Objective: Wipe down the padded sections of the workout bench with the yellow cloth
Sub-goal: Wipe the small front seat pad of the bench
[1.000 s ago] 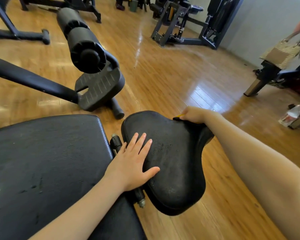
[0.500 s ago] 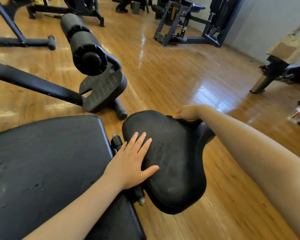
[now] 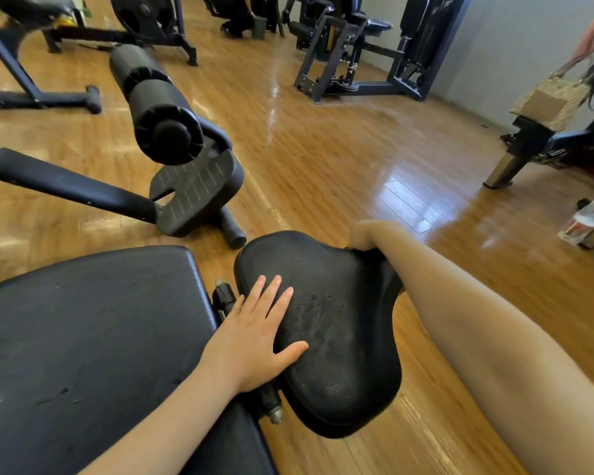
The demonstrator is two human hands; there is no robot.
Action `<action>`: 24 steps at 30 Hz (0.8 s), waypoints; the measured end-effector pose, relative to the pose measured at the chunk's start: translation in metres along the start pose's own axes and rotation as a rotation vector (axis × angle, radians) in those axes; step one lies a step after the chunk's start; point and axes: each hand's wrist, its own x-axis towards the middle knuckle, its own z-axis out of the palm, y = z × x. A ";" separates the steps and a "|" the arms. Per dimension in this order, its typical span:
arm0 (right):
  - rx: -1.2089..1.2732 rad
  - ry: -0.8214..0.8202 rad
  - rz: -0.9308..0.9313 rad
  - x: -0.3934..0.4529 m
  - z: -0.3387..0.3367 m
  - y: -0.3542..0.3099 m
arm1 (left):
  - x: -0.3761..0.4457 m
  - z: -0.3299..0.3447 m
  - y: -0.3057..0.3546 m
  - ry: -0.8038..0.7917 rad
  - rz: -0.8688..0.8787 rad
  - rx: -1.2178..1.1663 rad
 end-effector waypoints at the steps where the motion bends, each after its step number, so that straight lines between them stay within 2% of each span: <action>1: 0.061 0.015 -0.009 0.002 -0.001 -0.007 | 0.000 0.000 0.001 0.005 0.001 0.000; 7: 0.422 0.151 -0.090 0.011 0.002 -0.036 | 0.001 -0.001 0.000 0.002 0.001 -0.002; 10: 0.465 0.281 -0.162 0.009 0.010 -0.035 | 0.000 -0.002 0.001 -0.001 0.002 -0.003; 12: 0.540 0.297 -0.188 0.006 0.010 -0.029 | 0.000 -0.002 0.001 -0.004 0.003 -0.006; 16: 0.510 0.226 -0.169 0.005 0.003 -0.037 | 0.000 -0.003 0.001 -0.012 0.007 -0.011; 21: 0.506 0.343 -0.205 0.009 0.005 -0.062 | 0.000 -0.003 0.001 -0.001 0.007 -0.024; 24: 0.487 0.347 -0.253 0.014 0.001 -0.073 | 0.000 -0.001 0.001 0.015 0.018 -0.033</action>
